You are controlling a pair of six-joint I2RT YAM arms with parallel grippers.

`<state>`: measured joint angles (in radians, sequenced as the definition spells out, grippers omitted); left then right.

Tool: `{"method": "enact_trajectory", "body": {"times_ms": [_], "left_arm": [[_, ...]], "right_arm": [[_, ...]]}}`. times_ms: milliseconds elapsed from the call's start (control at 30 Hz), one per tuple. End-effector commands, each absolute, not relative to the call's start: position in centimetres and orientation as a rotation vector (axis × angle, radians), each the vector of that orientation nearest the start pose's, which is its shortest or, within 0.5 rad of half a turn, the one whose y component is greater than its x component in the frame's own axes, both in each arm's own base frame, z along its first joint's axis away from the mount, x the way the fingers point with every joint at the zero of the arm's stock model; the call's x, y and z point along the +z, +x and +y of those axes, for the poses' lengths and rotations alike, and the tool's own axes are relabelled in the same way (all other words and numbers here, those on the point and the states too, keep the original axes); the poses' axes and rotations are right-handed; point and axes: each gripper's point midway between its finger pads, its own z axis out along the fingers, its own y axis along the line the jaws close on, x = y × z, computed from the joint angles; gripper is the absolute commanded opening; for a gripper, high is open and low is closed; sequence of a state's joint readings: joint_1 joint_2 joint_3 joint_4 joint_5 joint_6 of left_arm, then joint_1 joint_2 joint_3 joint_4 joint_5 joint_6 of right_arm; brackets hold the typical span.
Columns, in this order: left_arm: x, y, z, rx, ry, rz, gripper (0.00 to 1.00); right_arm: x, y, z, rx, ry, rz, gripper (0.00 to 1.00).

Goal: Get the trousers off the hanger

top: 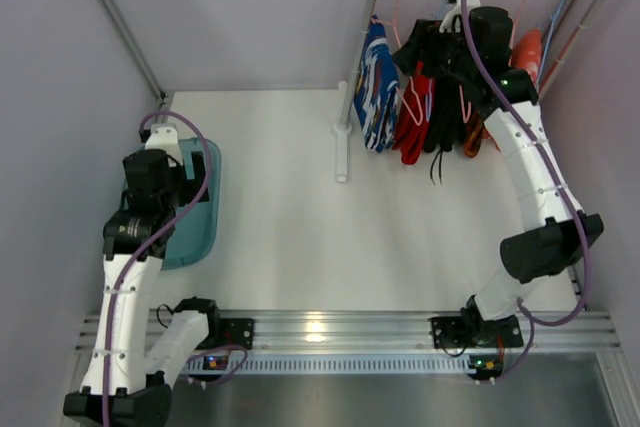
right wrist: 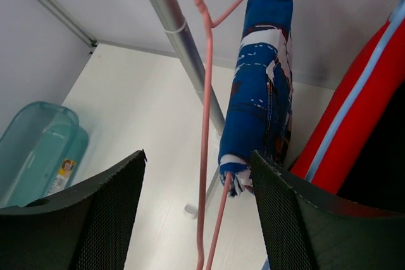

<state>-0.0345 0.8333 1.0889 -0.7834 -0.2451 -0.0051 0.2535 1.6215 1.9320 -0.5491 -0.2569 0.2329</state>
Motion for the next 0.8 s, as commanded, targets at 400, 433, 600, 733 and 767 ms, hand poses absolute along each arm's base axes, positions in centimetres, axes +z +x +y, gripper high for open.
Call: {"method": "enact_trajectory", "body": {"times_ms": [400,433,600,733,767], "left_arm": [[27.6,26.1,3.8,0.25,-0.143,2.044,0.99],[27.7,26.2,3.8,0.248,-0.141,2.04,0.99],[27.5,26.6,3.5,0.237,-0.132,2.05,0.99],[27.2,26.8,3.4,0.228,-0.138,2.062,0.99],[27.2,26.9,3.4,0.225,-0.137,2.065,0.99]], "right_arm": [[41.4,46.9,22.8,0.917,-0.273,1.78,0.47],[41.5,46.8,23.0,0.937,-0.264,1.784,0.46],[41.1,46.7,23.7,1.035,-0.247,1.799,0.33],[41.2,46.8,23.8,1.116,-0.229,1.794,0.19],[40.8,47.0,23.8,1.133,-0.216,1.804,0.15]]}}
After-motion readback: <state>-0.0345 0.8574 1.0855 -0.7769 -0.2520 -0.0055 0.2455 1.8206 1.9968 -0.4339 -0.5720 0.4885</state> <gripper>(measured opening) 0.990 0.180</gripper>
